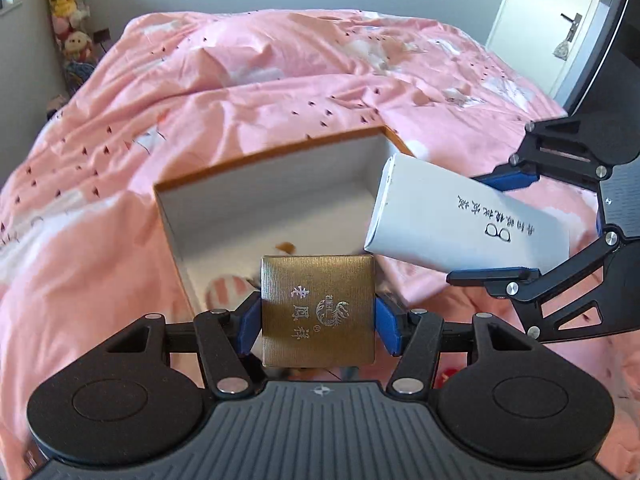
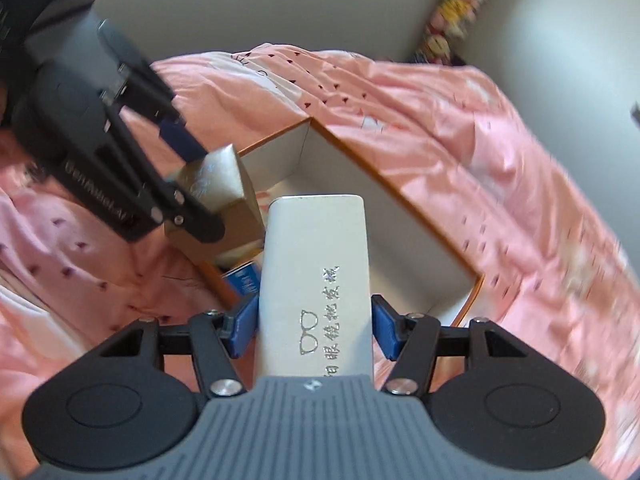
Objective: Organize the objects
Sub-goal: 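Lift the gold box and white glasses case up over the shoebox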
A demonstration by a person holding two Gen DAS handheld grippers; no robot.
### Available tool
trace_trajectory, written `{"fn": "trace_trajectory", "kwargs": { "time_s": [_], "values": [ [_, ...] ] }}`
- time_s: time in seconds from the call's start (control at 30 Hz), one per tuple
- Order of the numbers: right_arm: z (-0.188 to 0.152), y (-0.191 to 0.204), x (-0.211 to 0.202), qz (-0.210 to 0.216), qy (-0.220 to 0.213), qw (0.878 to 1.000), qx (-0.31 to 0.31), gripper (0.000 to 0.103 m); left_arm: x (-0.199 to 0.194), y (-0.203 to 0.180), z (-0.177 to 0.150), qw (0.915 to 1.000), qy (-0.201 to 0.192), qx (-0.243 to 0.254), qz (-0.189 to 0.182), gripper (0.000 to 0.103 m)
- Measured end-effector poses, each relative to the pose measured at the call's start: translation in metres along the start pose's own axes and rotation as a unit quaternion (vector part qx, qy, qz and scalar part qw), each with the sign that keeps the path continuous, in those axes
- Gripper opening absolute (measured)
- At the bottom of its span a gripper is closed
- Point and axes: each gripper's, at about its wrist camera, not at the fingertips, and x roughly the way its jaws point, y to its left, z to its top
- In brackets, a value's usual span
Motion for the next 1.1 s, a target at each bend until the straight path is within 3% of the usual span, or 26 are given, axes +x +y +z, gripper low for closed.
{"fn": "trace_trajectory", "kwargs": {
  "time_s": [0.2,0.33,0.5,0.77,0.97,1.1],
  "values": [
    [0.023,-0.027,0.052,0.001,-0.013,0.991,-0.137,0.061,0.025,0.017,0.022,0.999,0.008,0.028,0.034,0.067],
    [0.028,-0.039,0.101,0.001,0.018,0.982,-0.19,0.061,0.041,0.014,0.03,0.9951,0.008,0.067,0.073,0.067],
    [0.02,-0.043,0.152,0.006,0.043,0.962,-0.269,0.061,0.065,0.013,0.043,0.9926,0.018,0.091,0.078,0.067],
    [0.007,-0.046,0.199,0.046,0.052,0.939,-0.336,0.061,0.107,0.026,0.054,0.9924,0.054,0.078,0.078,0.067],
    [-0.003,-0.048,0.213,0.053,0.067,0.931,-0.354,0.061,0.123,0.031,0.053,0.9917,0.07,0.074,0.078,0.067],
    [-0.004,-0.05,0.216,0.058,0.085,0.937,-0.333,0.061,0.128,0.034,0.055,0.9911,0.075,0.073,0.083,0.067]
  ]
}}
